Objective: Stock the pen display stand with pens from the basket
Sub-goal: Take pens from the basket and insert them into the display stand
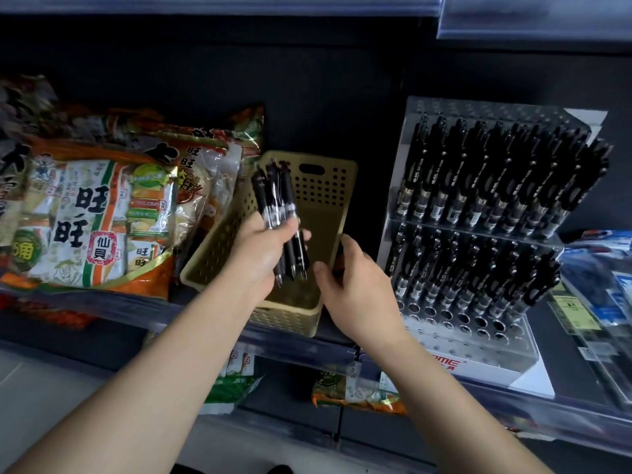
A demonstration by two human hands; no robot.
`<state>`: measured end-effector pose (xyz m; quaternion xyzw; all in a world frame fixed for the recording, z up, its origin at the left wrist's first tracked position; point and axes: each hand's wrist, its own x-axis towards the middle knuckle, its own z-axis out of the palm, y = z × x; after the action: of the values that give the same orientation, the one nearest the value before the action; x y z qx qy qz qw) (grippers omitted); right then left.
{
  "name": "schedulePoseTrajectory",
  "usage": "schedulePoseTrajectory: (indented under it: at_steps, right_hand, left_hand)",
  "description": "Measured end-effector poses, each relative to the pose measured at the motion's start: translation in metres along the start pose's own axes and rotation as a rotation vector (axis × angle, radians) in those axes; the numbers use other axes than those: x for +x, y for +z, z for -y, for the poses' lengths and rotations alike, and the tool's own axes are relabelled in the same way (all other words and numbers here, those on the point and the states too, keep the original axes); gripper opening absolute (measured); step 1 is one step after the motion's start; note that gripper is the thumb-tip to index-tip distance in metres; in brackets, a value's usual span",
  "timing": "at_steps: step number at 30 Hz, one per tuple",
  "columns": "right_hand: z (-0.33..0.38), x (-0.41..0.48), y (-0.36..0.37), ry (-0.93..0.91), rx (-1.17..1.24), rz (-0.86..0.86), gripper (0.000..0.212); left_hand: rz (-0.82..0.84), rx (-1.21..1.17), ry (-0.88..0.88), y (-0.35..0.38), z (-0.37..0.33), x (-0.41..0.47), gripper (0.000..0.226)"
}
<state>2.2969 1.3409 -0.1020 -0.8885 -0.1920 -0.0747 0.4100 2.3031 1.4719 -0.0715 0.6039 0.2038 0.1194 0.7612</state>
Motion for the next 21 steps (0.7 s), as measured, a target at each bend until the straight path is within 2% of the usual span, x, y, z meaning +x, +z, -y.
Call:
schedulePoseTrajectory:
  at_steps: [4,6,8,11,14,16,18,21]
  right_hand:
    - [-0.005,0.003,0.0,0.005,0.003,0.048,0.054]
    - [-0.003,0.003,-0.002,0.009,-0.004,0.077,0.05]
    - [0.001,0.0,-0.006,-0.039,0.015,-0.01,0.037]
    - [0.011,-0.004,-0.021,-0.116,0.284,-0.185,0.02]
    - [0.026,-0.013,-0.045,-0.061,0.684,-0.194,0.028]
    - [0.031,-0.018,-0.062,-0.032,0.835,-0.155,0.043]
    - [0.031,-0.023,-0.075,-0.013,0.873,-0.084,0.052]
    - [0.022,-0.027,-0.086,-0.003,0.776,-0.037,0.031]
  left_hand:
    - [0.047,-0.051,0.234,0.006,-0.021,-0.017,0.011]
    - [0.104,-0.086,0.308,0.009,-0.033,-0.028,0.012]
    - [0.177,-0.112,0.329,0.011,-0.04,-0.041,0.013]
    - [0.303,-0.136,0.256,0.014,-0.038,-0.063,0.015]
    - [0.375,-0.163,0.118,0.015,-0.023,-0.078,0.041]
    - [0.375,-0.162,0.045,0.016,-0.012,-0.084,0.044]
    - [0.385,-0.163,-0.019,0.019,-0.002,-0.089,0.053]
    - [0.435,-0.182,-0.088,0.024,0.01,-0.097,0.061]
